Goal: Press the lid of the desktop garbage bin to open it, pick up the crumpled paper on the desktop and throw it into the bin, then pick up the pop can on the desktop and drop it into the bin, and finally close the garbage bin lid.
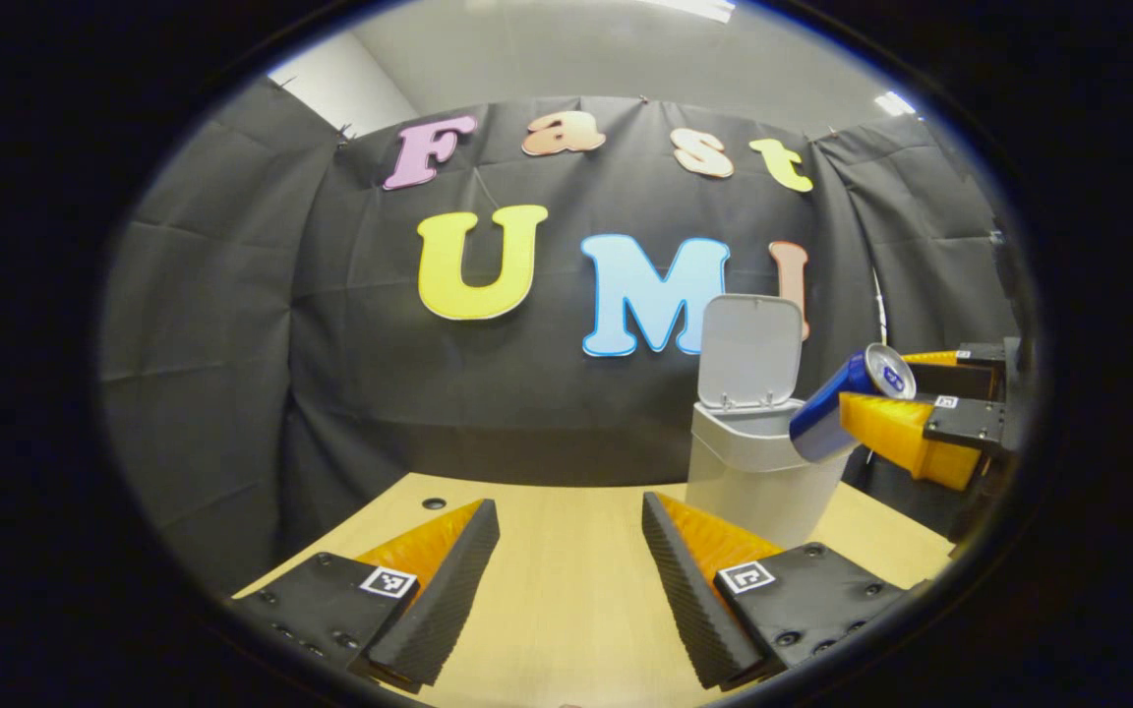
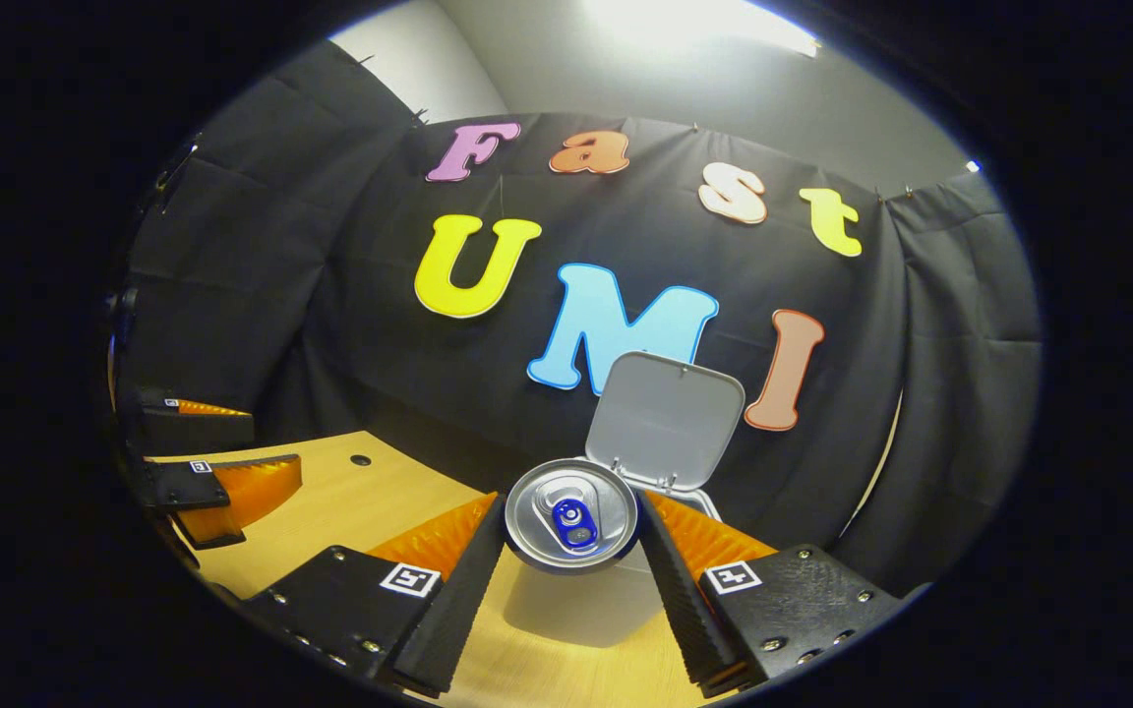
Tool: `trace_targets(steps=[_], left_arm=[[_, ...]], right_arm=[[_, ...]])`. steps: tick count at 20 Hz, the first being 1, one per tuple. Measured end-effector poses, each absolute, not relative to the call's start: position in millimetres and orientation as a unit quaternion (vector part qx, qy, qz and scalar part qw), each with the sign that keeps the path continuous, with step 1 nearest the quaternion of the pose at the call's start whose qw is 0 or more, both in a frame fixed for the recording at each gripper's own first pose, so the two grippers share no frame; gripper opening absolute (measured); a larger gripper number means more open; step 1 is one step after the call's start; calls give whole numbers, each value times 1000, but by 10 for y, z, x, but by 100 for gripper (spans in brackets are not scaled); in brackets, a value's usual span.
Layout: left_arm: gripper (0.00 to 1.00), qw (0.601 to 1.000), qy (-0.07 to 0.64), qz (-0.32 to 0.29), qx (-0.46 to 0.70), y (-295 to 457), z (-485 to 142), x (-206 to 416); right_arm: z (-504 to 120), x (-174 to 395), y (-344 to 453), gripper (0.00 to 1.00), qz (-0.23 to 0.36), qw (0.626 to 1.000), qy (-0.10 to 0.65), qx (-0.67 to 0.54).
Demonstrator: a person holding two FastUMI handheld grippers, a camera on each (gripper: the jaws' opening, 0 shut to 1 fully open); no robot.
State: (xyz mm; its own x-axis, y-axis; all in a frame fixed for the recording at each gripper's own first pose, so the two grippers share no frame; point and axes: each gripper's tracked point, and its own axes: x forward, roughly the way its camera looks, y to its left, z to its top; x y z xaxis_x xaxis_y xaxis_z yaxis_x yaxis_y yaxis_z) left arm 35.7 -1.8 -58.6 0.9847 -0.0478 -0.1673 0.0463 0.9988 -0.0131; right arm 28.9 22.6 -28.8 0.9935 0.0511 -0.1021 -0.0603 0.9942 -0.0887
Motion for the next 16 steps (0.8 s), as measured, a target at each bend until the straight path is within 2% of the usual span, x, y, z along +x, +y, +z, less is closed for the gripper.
trace_targets(steps=[5,16], left_arm=[[96,996,82,-23,-5,-35,-584,389],[96,996,86,-2,-6,90,-580,321]], right_arm=[[-180,532,129,83,7,997,27,-70],[-462,1038,7,83,-14,997,68,-37]])
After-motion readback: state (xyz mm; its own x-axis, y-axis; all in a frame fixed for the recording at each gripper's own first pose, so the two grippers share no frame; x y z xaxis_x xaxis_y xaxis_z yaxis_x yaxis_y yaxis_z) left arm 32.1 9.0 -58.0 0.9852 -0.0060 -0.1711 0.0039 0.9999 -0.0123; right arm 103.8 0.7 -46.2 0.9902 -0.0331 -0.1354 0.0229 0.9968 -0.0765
